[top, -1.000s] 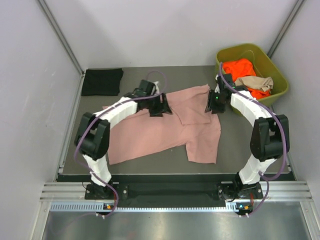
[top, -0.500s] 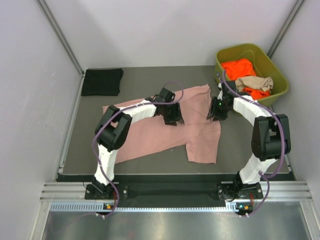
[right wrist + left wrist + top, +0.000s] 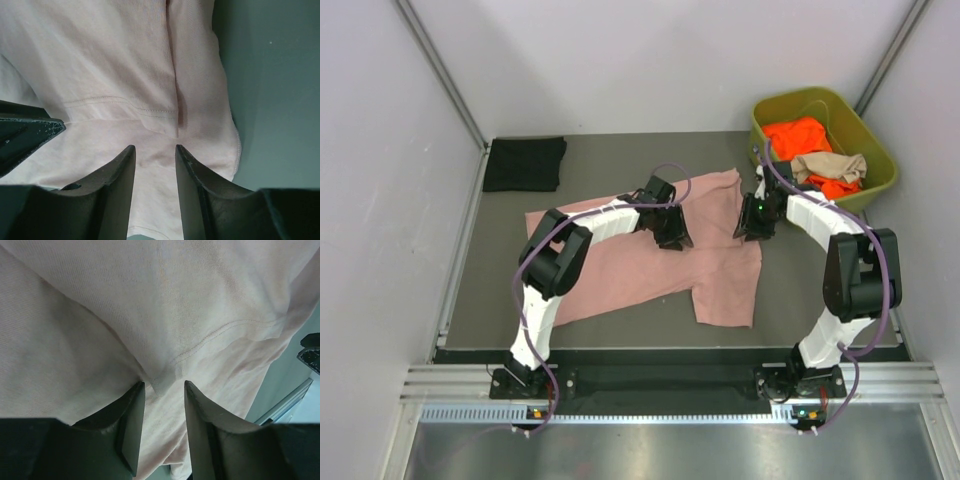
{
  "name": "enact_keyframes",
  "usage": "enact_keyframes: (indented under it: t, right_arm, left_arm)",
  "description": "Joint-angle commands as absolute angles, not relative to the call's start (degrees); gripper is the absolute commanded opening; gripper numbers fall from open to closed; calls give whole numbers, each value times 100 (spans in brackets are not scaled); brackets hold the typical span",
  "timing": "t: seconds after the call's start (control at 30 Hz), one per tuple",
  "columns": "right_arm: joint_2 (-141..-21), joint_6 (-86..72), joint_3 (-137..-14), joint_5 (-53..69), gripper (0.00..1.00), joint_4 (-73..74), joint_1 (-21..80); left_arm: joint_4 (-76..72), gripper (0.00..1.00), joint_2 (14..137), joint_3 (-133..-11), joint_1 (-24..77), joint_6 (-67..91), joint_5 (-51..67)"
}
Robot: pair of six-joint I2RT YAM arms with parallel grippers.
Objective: Fold and stack the t-shirts
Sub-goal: Fold the tshirt
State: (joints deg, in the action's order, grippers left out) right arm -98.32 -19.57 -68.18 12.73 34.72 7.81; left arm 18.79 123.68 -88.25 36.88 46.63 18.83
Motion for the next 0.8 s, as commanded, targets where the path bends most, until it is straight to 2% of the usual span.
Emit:
enact_keyframes:
  t: [0.0,0.27,0.37,0.77]
  right_arm:
    - [-9764,-1925,-6794,1222,38,3296,756]
    - [-9949,-1916,-6732,1230,38,3190,765]
    - [-10011,-1899,-6715,1230,38,3164,765]
    - [-10353,-1846,-6767,1151,38,3067,756]
  left_arm:
    - [1784,42,12436,-9000,3735,4764,1986]
    - [1591,30,12454,-9053,3735,4737,2092]
    - [1477,20,12445,-9061,3735,4729,2153]
    - [1477,4,12428,-9149,3735,4614,2259]
